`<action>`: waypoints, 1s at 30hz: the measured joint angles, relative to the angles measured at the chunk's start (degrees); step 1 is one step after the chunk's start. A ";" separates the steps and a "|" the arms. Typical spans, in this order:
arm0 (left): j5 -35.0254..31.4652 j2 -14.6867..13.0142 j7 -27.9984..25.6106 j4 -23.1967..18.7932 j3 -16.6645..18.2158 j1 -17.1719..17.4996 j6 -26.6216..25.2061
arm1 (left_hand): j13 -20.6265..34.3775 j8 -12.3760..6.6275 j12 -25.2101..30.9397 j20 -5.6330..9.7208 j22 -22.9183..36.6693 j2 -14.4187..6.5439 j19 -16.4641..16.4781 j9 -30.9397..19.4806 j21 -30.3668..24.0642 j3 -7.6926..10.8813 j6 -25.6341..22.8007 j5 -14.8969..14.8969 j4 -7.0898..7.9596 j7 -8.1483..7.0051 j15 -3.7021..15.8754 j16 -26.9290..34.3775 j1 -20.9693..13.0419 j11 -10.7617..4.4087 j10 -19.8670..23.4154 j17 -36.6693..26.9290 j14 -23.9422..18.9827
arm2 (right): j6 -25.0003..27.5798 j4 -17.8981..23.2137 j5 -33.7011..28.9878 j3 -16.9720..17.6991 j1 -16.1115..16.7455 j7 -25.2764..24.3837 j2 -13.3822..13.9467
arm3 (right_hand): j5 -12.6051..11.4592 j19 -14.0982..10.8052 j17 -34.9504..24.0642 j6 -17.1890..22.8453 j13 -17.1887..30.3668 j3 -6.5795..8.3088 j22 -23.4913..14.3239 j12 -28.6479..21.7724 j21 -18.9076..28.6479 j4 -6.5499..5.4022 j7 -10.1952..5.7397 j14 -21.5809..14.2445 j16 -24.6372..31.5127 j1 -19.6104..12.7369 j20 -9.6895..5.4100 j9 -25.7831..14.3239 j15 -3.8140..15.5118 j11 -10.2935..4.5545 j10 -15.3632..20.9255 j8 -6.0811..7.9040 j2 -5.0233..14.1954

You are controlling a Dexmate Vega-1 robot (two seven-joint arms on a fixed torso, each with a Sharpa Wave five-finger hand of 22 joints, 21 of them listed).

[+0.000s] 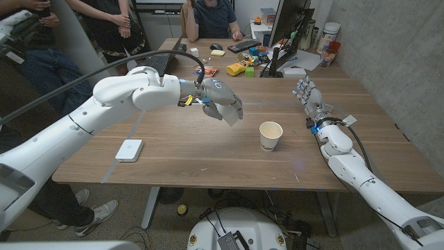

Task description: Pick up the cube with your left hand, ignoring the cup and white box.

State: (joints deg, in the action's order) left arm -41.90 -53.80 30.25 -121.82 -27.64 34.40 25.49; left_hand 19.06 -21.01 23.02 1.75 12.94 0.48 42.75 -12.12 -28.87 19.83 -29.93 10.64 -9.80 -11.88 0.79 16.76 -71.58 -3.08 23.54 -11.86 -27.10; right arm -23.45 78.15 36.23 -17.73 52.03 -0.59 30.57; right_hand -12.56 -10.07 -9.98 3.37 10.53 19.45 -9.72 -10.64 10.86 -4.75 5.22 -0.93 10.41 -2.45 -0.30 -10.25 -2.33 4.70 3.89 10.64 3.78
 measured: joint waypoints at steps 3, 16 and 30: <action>0.00 -0.16 -0.90 -0.37 0.57 0.37 -0.44 | 0.00 0.00 -0.02 0.00 0.00 0.00 0.00 0.00 -0.34 0.00 0.00 0.00 0.00 0.00 -0.09 0.00 0.00 0.09 0.10 -0.26 -0.09 | -0.05 0.01 0.00 0.02 0.02 0.06 0.01 | 0.00 0.00 0.00 0.00 0.00 0.00 0.00 0.00 0.00 0.00 0.00 0.00 0.00 0.00 0.00 0.00 0.00 0.00 0.00 0.00 0.00; 0.53 -1.15 -6.01 -1.90 3.84 2.86 -2.17 | 0.00 0.00 -0.13 0.00 -0.01 0.00 0.00 0.00 -0.85 -0.01 -0.09 0.00 0.01 0.09 -0.20 -0.01 0.00 0.09 0.10 -0.29 -0.21 | -0.14 0.19 0.11 0.16 0.31 0.14 0.04 | 0.00 0.00 0.00 0.00 0.00 -0.24 0.00 0.00 0.00 -0.24 0.00 0.00 0.00 0.00 0.00 0.00 0.00 0.00 0.00 0.00 0.00; 1.33 -2.42 -13.21 -3.28 8.74 6.38 -3.21 | 0.00 0.00 -0.18 0.00 -0.02 0.00 0.00 0.01 -2.21 -0.08 -1.05 -0.01 0.08 0.21 -0.30 -0.07 0.01 0.51 0.51 -0.28 -0.31 | -0.19 0.28 -0.04 0.17 0.36 -0.16 0.05 | 0.00 0.00 0.00 0.00 0.00 -0.24 0.00 0.00 0.00 -0.24 0.00 0.00 0.00 0.00 0.00 0.00 0.00 0.00 0.00 0.00 0.00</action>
State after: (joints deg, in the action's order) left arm -40.58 -56.22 17.03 -125.10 -18.90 40.78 22.28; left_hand 19.07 -21.01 22.84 1.75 12.92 0.48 42.75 -12.11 -31.08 19.75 -30.98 10.63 -9.72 -11.66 0.49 16.69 -71.58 -2.57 24.05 -12.14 -27.40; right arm -23.65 78.43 36.20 -17.55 52.40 -0.74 30.61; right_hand -12.56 -10.07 -9.98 3.37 10.53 19.21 -9.72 -10.64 10.86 -4.99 5.22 -0.93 10.41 -2.45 -0.30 -10.25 -2.34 4.70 3.89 10.64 3.78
